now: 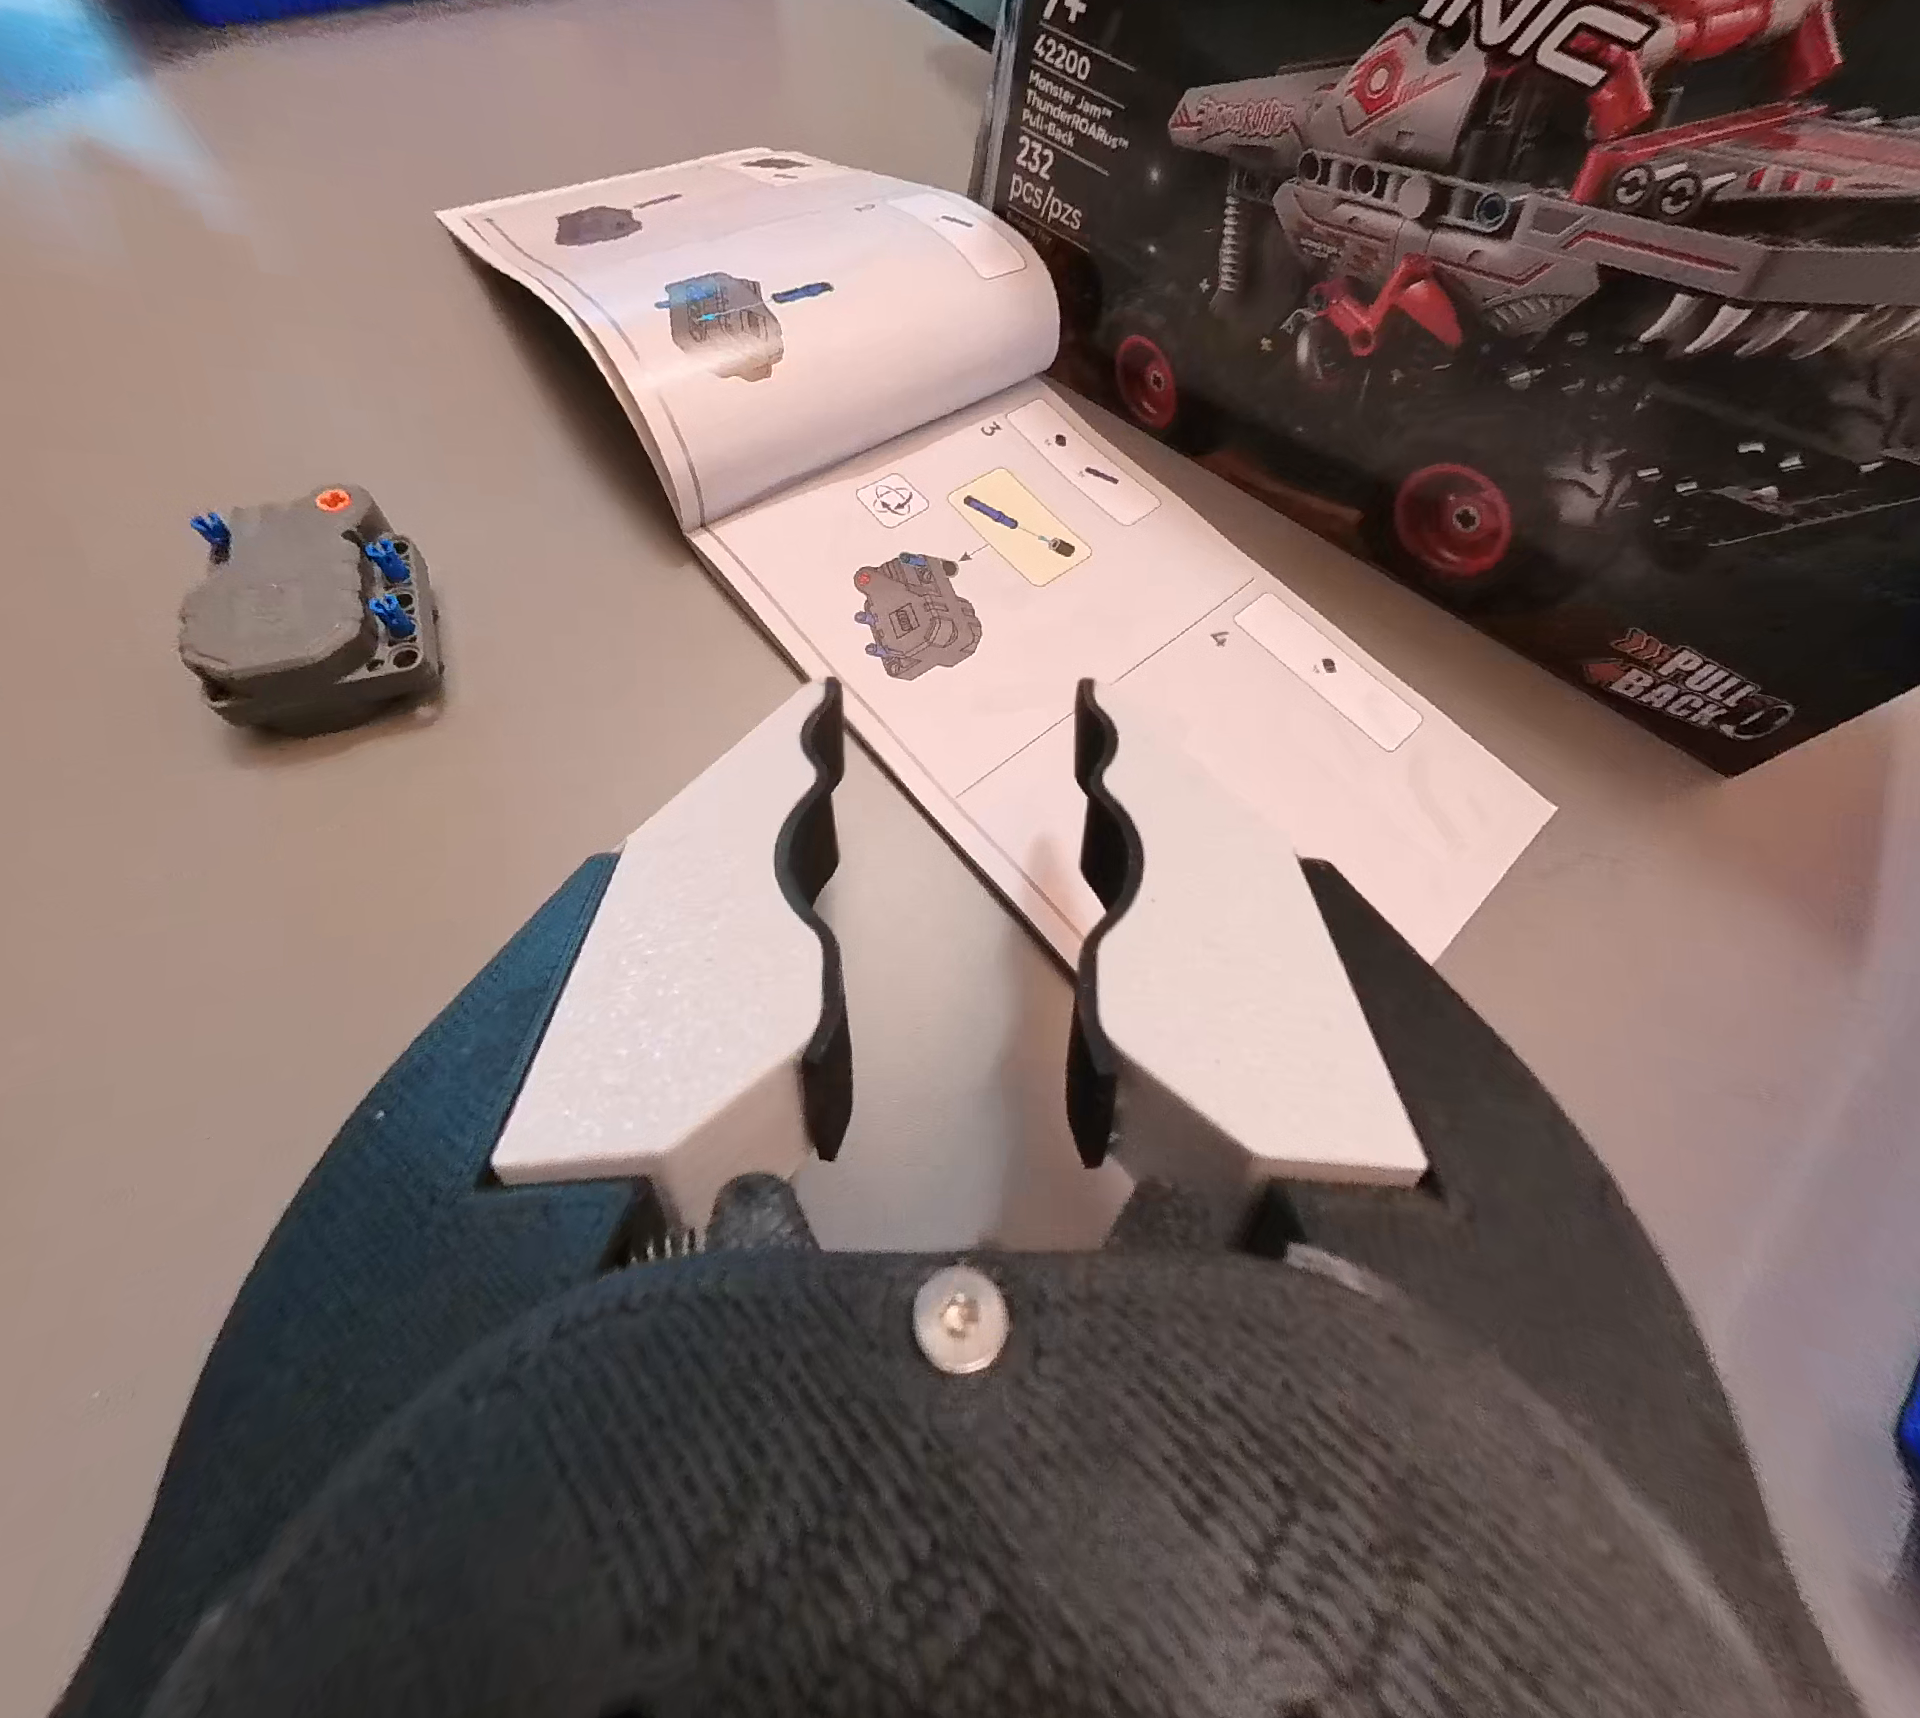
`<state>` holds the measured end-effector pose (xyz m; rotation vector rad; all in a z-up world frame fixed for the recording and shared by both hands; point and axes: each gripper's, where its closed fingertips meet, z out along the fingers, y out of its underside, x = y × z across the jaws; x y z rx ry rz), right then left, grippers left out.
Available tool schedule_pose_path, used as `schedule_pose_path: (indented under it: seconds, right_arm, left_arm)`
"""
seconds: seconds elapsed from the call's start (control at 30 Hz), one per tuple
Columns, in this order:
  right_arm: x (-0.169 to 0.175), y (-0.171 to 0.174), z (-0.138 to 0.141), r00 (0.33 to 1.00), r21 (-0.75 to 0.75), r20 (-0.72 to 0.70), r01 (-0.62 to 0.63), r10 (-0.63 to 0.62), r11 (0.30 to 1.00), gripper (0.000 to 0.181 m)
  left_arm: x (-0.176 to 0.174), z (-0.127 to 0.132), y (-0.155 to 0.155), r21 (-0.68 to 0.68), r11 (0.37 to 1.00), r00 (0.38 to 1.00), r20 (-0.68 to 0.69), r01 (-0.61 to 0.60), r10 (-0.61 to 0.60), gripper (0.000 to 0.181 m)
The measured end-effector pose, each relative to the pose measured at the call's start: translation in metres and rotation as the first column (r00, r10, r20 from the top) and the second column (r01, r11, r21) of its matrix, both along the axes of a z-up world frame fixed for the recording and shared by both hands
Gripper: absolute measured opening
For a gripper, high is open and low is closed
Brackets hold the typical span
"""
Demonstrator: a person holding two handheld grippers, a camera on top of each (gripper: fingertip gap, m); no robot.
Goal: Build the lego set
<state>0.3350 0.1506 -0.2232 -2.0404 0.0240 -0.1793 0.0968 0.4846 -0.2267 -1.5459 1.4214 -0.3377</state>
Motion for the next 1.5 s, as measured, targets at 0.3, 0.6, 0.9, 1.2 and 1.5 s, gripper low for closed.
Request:
schedule_pose_path:
  seconds: [0.3, 0.6, 0.9, 1.2, 1.5]
  right_arm:
    - [0.004, -0.002, 0.007, 0.998, 0.049, -0.059, 0.011, -0.008, 0.999, 0.039]
    - [0.005, -0.004, 0.011, 0.996, 0.078, -0.091, 0.011, -0.004, 0.997, 0.035]
    - [0.003, -0.004, 0.012, 0.997, 0.081, -0.083, -0.001, 0.008, 0.997, 0.036]
    - [0.000, -0.002, 0.005, 0.994, 0.041, -0.102, -0.027, 0.031, 0.999, 0.036]
    - [-0.005, 0.000, 0.002, 0.991, 0.021, -0.118, -0.062, 0.064, 0.998, 0.037]
  left_arm:
    - [0.013, 0.000, -0.066, 0.011, 0.998, 0.997, -0.057, 0.058, -0.057, 0.013]
    - [0.017, 0.022, -0.089, -0.106, 0.963, 0.967, 0.089, 0.248, -0.240, 0.024]
    - [0.000, 0.078, -0.058, -0.386, 0.750, 0.843, 0.249, 0.537, -0.476, 0.032]
    - [0.008, 0.091, 0.069, -0.226, 0.966, 0.980, 0.178, 0.124, -0.084, 0.023]
    - [0.009, 0.087, 0.070, -0.192, 0.978, 0.944, 0.331, 0.080, -0.013, 0.013]
